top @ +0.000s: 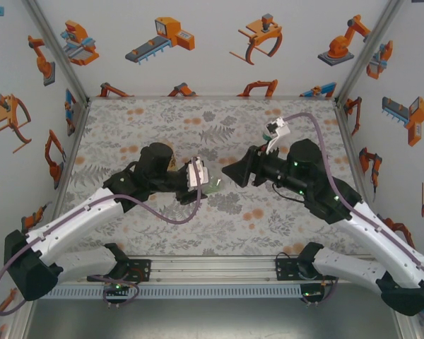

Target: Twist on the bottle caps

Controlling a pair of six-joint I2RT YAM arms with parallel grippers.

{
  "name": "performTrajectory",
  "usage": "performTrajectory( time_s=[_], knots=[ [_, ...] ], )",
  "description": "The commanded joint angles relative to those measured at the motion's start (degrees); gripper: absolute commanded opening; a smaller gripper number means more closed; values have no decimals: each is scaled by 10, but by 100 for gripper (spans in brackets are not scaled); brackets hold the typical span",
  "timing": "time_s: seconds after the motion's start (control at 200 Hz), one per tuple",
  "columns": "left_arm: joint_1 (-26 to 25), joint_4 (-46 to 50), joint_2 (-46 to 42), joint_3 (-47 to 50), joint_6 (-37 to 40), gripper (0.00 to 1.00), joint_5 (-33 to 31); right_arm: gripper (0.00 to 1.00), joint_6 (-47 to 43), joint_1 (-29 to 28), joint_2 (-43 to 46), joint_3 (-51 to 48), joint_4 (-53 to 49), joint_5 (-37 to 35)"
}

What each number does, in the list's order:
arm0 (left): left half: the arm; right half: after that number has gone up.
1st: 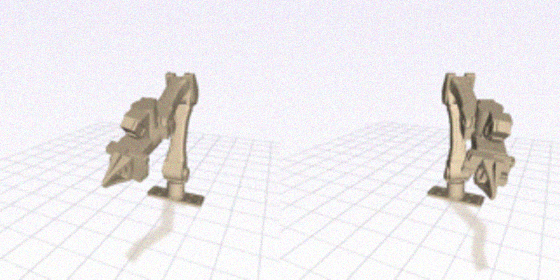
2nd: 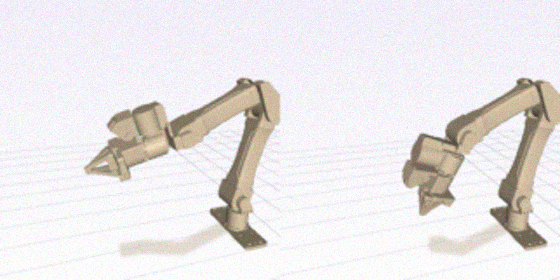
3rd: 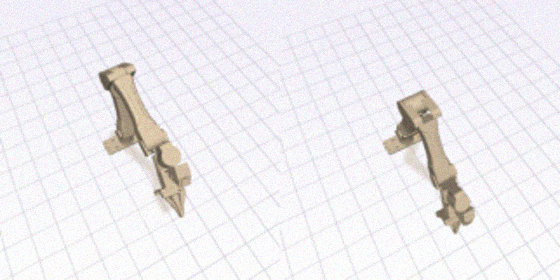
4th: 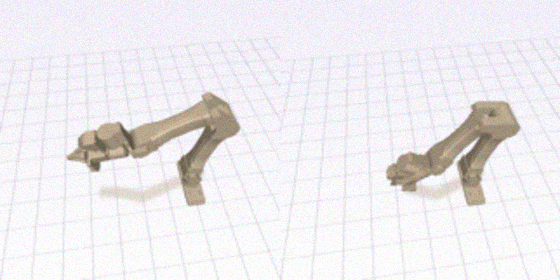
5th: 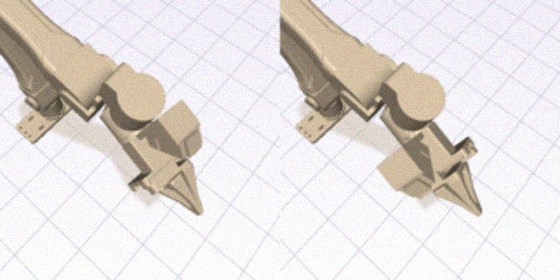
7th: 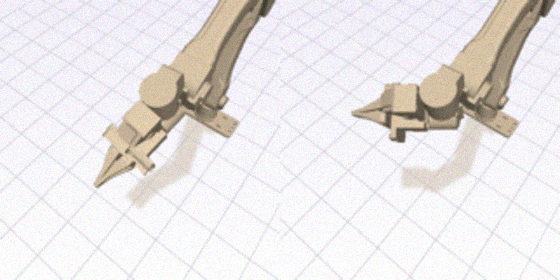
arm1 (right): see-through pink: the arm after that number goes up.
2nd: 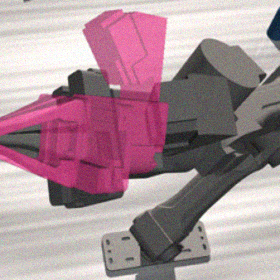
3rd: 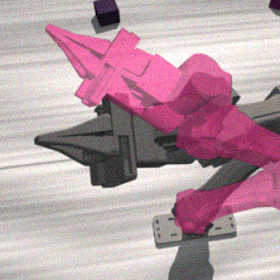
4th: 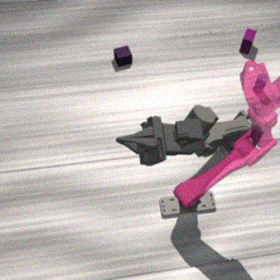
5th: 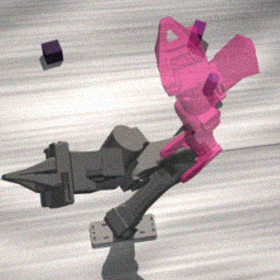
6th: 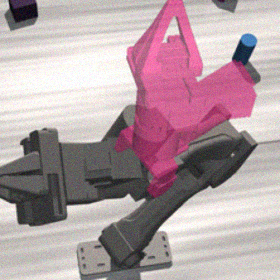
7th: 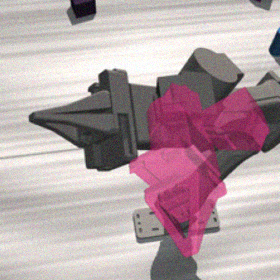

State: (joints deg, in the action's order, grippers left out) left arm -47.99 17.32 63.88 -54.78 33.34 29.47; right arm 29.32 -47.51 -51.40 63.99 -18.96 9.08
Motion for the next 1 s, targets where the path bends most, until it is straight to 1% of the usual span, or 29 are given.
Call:
performTrajectory(
  time_s=[0.0, 0.065, 0.165, 0.235, 0.32, 0.401, 0.621, 0.776, 0.996],
  knots=[
    [-2, 72, -11, -27, 23, 0, 97, 58, -194, -4, 23, 14, 6, 123],
    [-2, 93, -13, -30, 24, 0, 123, 56, -267, -4, 31, 11, 3, 181],
    [-2, 117, -17, -33, 26, 0, 152, 55, -370, -4, 35, 18, -21, 265],
    [-2, 124, -21, -33, 21, 0, 165, 55, -413, -4, 28, 32, -49, 307],
    [-2, 125, -25, -31, 14, 0, 170, 55, -449, -5, 15, 44, -76, 335],
    [-2, 125, -28, -30, 9, 0, 169, 55, -461, -5, 5, 44, -80, 342],
    [-2, 123, -26, -30, 4, 0, 174, 53, -456, -4, -10, 32, -63, 352],
    [-2, 118, -23, -31, 4, 0, 174, 48, -451, -5, -11, 26, -54, 344],
    [-2, 107, -24, -28, 4, 0, 176, 48, -453, -5, -17, 23, -63, 324]
  ],
)
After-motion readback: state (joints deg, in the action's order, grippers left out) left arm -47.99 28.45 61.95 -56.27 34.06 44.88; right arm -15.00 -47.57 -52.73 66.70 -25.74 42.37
